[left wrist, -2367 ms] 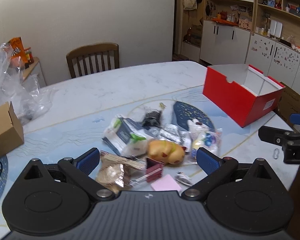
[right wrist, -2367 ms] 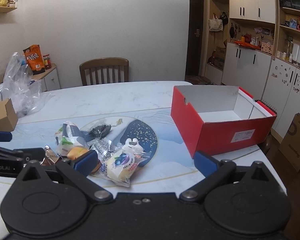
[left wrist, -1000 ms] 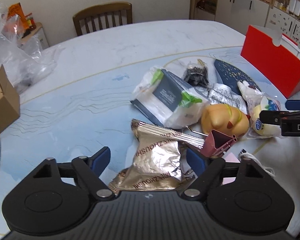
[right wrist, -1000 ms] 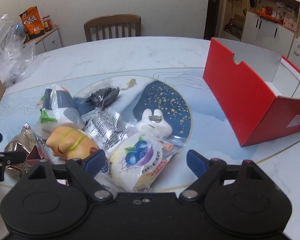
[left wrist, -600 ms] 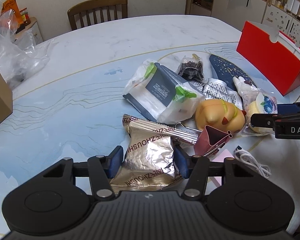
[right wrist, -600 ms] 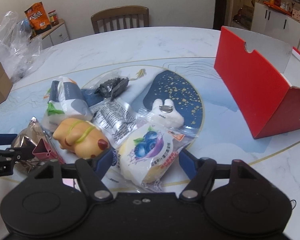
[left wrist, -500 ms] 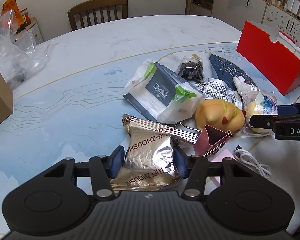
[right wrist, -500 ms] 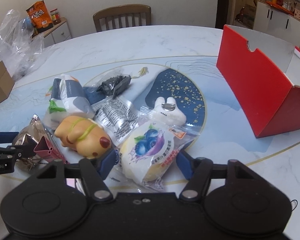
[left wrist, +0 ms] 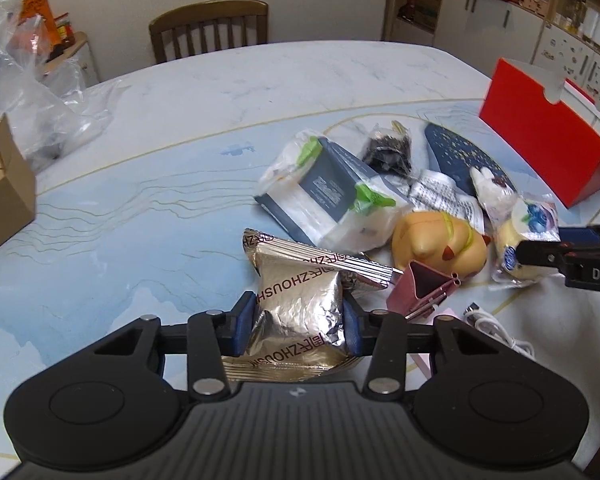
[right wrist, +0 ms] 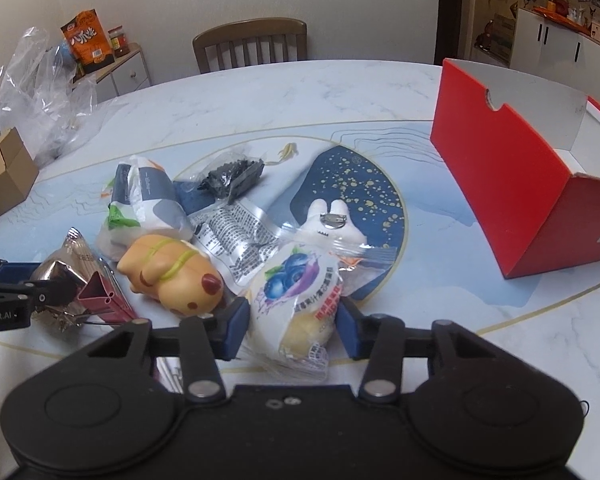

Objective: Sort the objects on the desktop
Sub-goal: 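Close the left tool on the gold foil packet while the right tool grasps the bread packet, then carry both packets into the red shoebox and open both tools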

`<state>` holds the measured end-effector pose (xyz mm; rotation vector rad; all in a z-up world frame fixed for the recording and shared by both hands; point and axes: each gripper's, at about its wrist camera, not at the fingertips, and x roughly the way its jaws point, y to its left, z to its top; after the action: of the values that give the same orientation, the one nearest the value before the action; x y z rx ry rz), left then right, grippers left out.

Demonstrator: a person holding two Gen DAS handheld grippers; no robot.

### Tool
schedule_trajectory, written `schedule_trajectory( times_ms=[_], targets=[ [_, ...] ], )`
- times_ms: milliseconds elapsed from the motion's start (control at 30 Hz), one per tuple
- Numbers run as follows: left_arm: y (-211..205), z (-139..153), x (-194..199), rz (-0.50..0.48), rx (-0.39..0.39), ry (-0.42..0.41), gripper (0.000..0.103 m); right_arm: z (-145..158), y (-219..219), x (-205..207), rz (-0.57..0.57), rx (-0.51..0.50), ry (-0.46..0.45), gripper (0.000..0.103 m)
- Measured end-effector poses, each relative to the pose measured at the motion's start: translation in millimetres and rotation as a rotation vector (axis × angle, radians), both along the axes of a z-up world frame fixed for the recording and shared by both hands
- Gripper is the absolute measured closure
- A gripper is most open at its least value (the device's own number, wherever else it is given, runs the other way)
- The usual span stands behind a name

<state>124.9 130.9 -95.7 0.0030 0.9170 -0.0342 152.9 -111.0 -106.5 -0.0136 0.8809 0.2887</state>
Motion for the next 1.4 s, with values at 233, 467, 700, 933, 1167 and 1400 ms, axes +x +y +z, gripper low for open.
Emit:
schedule_trajectory(
  times_ms=[233, 467, 700, 933, 1167, 1400],
  targets=[
    [1.3, 18.8, -4.2, 0.039, 0.011, -0.059, 0.06, 9.9, -10.5, -5.8, -0.003, 0.029, -0.026, 0.059],
    [-6.6, 38.6, -8.5, 0.051, 0.002, -0.086, 0.06, 23.6, -23.0, -12.0, -0.01, 0.064, -0.053, 0.061],
    [-32.2, 58.4, -10.5, 0.01, -0.013, -0.099, 0.06, 41.0, -40.5, -19.8, -0.018, 0.11, -0.08, 0.061],
    [-68.9, 75.4, -6.2, -0.039, -0.014, -0.1, 0.06, 63.8, -61.4, -21.6, -0.031, 0.114, -0.096, 0.062],
    [-109.3, 90.5, 5.1, -0.076, -0.029, -0.109, 0.06, 83.2, -90.8, -17.4, -0.039, 0.119, -0.109, 0.062],
    [-156.3, 101.6, 24.6, -0.132, -0.043, -0.13, 0.06, 102.5, -126.8, -7.3, -0.042, 0.141, -0.14, 0.062]
  ],
)
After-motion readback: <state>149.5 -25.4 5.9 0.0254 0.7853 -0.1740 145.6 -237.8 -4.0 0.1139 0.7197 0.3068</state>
